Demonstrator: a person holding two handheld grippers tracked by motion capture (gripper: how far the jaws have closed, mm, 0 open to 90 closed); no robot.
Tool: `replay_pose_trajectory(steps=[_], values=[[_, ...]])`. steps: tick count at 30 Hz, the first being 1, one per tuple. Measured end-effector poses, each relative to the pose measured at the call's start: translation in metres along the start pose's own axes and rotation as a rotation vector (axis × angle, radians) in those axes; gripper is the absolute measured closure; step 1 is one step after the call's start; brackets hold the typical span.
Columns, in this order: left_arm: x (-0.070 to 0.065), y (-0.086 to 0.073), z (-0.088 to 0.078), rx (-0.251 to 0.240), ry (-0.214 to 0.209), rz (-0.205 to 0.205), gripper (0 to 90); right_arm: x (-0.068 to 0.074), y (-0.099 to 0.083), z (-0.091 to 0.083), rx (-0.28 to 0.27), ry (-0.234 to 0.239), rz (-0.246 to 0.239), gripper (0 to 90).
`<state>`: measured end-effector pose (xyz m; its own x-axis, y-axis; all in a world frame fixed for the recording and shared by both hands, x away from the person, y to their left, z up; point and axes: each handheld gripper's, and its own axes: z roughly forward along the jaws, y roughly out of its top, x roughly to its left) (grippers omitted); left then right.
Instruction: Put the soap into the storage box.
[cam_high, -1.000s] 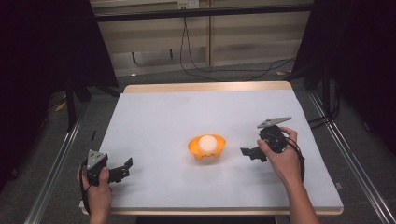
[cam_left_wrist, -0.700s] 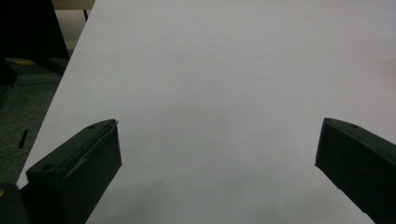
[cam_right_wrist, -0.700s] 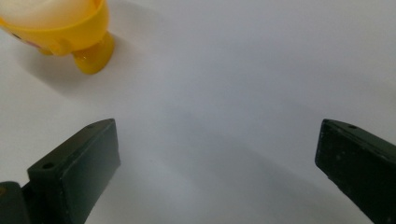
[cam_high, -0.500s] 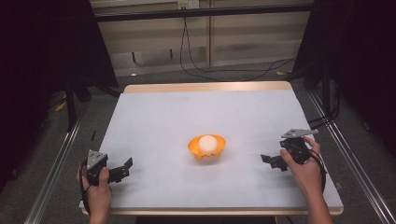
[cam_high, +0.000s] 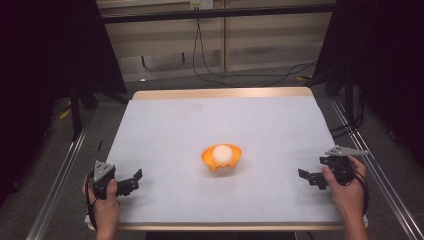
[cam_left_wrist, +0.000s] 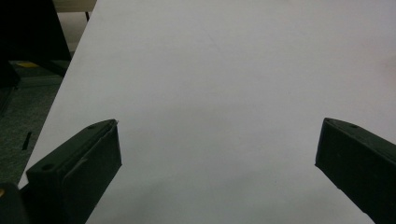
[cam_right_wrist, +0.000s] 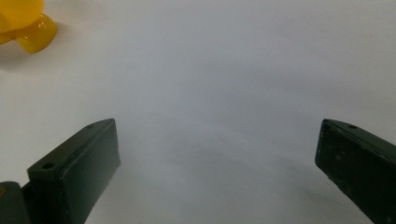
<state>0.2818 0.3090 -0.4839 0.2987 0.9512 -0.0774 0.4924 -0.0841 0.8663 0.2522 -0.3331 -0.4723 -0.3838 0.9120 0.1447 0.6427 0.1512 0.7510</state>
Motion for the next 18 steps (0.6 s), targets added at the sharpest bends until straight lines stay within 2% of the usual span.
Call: replay_pose_trajectory(steps=[18], values=[[0.0,0.0,0.0,-0.003,-0.006,-0.001,0.1,-0.025,-0.023,-0.032,-0.056,-0.046,0.039,0.0]])
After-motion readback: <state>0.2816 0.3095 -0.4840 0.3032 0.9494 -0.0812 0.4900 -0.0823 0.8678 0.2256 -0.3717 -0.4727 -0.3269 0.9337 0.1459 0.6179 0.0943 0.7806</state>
